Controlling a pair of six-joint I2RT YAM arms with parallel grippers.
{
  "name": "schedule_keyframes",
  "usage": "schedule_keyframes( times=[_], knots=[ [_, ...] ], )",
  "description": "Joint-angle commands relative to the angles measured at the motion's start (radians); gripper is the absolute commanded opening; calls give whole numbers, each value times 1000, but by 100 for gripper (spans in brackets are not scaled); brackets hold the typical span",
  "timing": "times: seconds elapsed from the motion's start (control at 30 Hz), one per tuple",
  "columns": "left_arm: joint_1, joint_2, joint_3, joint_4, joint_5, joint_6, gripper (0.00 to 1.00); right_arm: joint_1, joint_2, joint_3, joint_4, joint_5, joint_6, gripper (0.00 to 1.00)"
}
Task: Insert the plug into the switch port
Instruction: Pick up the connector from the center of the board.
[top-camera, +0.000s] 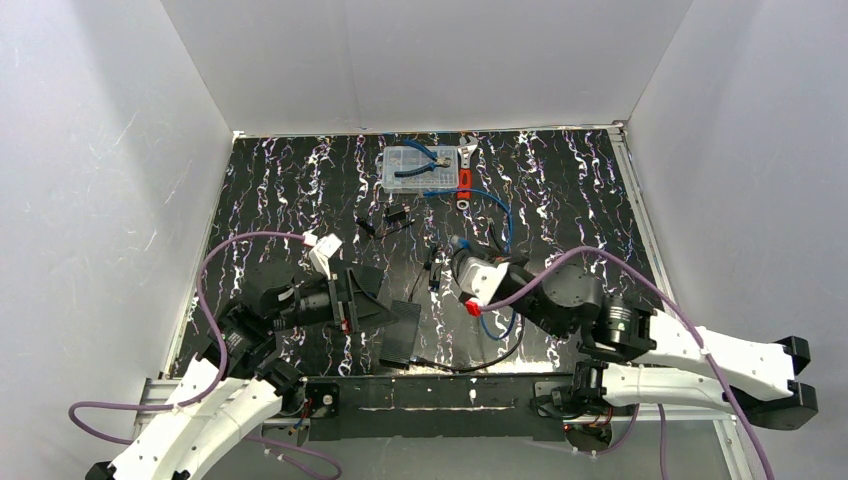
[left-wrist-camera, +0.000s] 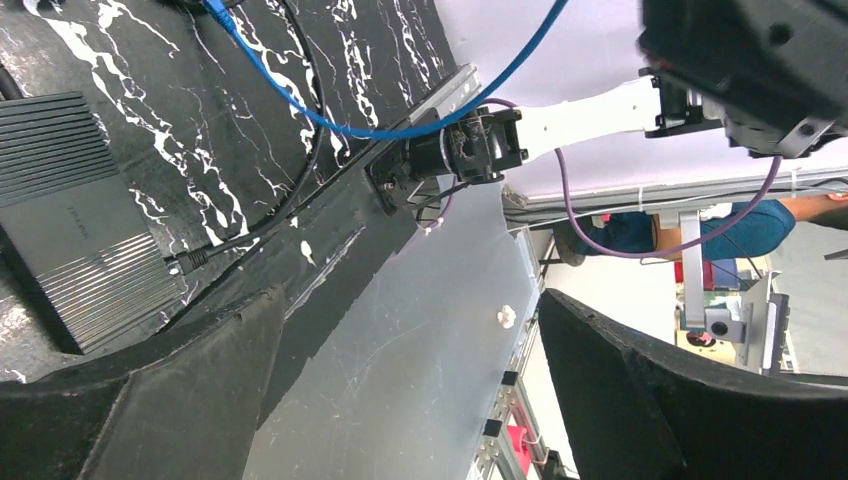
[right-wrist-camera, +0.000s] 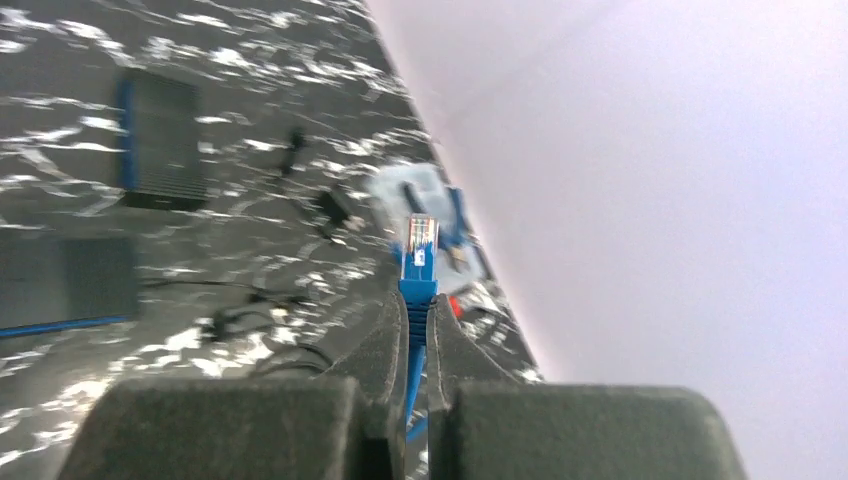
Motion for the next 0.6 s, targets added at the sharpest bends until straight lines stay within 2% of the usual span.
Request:
schedule_keyframes(
  times=[0.0,0.13,0.3,0.43,0.57],
  knots=[
    [-3,14,-7,-8,-28,31,98,-2,-90,117,69,279,-205,1],
    [-3,26,-26,0,-44,37,98,-2,-149,151,15,352,-233,1],
    [-3,57,-60,7,-93,29,98,-12,-167,81,-91,333,-133,1],
    [-3,90,-78,10,-117,28,98,-60,-141,3,-144,275,-3,1],
    [-3,105,-102,0,-173,39,98,-157,-66,-90,-171,128,199,1]
  ],
)
